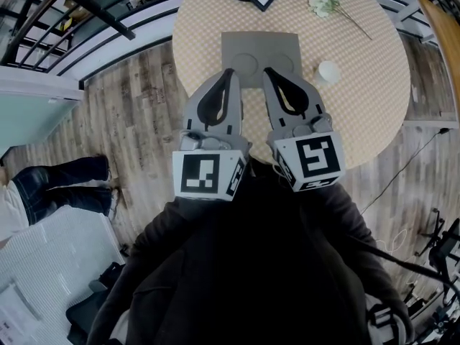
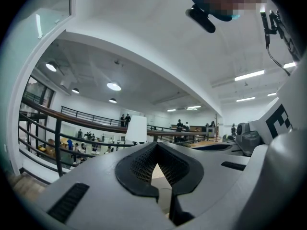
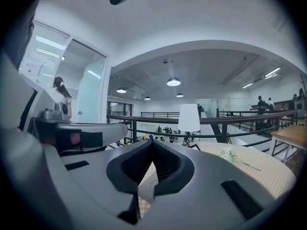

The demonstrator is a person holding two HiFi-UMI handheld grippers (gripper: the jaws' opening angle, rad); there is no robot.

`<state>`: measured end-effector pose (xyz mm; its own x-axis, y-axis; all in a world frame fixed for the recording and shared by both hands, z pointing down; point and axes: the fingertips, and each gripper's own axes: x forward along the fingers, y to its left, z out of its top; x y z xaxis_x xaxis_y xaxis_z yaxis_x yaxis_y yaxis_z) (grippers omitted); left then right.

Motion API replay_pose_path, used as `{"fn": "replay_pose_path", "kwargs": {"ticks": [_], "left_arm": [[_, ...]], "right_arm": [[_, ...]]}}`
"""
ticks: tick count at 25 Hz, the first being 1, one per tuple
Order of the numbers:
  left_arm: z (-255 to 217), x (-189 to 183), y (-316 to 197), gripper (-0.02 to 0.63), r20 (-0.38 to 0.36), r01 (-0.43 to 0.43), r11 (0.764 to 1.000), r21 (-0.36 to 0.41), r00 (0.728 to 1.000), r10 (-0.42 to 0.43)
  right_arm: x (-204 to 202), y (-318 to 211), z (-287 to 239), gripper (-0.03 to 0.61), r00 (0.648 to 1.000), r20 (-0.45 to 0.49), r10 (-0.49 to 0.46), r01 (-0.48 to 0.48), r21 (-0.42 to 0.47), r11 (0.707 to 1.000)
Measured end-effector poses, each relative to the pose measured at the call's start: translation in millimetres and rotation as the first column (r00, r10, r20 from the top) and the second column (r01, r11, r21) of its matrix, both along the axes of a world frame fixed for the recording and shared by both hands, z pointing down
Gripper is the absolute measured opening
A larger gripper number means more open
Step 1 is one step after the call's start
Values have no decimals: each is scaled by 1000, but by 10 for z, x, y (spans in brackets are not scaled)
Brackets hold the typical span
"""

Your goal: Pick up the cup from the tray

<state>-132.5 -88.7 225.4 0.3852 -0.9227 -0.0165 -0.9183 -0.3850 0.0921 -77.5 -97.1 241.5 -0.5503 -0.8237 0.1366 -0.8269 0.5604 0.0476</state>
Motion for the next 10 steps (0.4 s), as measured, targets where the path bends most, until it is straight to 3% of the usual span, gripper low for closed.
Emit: {"fn": "replay_pose_path", "kwargs": {"ticks": [10], "left_arm": [[69, -12, -52, 3, 1, 2, 1000, -9, 1000, -2]], "right_arm": [[18, -57, 57, 8, 1000, 2, 8, -8, -6, 1000]]}}
